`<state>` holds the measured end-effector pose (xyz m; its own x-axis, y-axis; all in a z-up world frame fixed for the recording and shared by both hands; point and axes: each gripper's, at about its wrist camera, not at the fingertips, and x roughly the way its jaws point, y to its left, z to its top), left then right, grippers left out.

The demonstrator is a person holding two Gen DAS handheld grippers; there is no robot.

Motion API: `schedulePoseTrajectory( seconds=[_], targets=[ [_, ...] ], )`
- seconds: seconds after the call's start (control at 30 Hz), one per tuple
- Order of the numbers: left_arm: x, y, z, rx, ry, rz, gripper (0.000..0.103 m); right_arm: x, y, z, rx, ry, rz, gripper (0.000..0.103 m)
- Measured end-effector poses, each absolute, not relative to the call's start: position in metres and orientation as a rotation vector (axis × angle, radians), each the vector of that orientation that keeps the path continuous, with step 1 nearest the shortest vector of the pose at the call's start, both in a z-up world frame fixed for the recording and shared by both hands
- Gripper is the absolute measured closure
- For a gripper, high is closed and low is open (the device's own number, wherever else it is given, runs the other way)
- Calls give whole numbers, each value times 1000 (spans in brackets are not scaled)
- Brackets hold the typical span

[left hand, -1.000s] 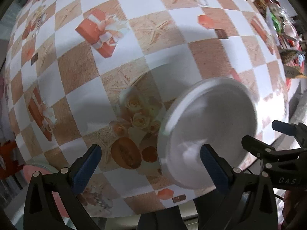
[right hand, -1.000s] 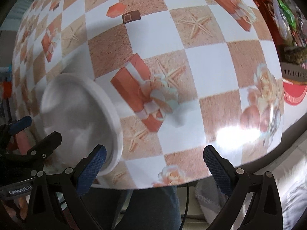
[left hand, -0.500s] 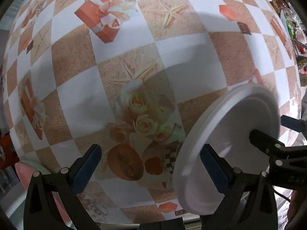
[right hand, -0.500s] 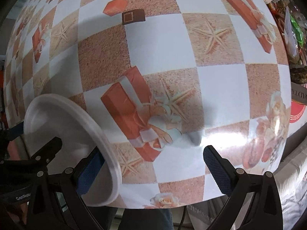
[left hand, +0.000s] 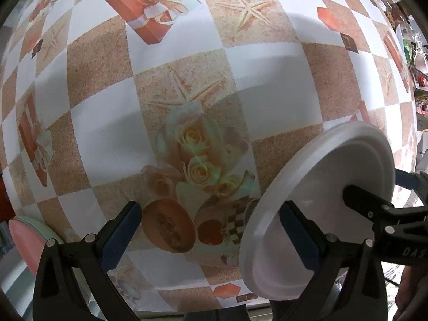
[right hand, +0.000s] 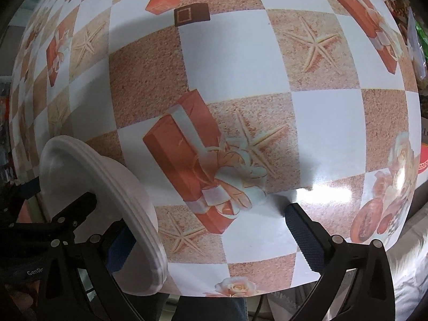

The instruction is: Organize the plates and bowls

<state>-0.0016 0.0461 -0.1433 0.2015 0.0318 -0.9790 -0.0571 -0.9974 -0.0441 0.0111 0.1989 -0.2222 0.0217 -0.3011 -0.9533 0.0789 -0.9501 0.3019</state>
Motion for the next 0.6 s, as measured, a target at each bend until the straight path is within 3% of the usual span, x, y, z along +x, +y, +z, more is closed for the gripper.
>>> schedulePoseTrajectory(
  seconds=[0.1, 0.2, 0.3, 0.33, 0.37, 0.4, 0.6],
  targets=[
    [2, 54, -139, -2369, 26, 1925, 16, 7, 197, -226, 2044, -248, -1994, 0],
    [5, 65, -131, -2323, 40, 1912, 37, 12, 197, -221, 2018, -281, -2014, 13],
    [5, 69, -129, -2292, 22, 1878, 60, 17, 186, -215, 1971, -284, -1993, 42],
    [6, 70, -130, -2288, 6, 1858, 66, 18, 182, -214, 1961, -292, -1974, 57],
    [7, 68, -131, -2297, 10, 1847, 66, 19, 177, -215, 1958, -308, -1944, 70],
    [8, 66, -131, -2299, 6, 1845, 67, 20, 171, -218, 1977, -323, -1904, 74],
    [28, 47, -129, -2298, 44, 1850, 67, 25, 153, -217, 2001, -262, -1890, 74]
  ],
)
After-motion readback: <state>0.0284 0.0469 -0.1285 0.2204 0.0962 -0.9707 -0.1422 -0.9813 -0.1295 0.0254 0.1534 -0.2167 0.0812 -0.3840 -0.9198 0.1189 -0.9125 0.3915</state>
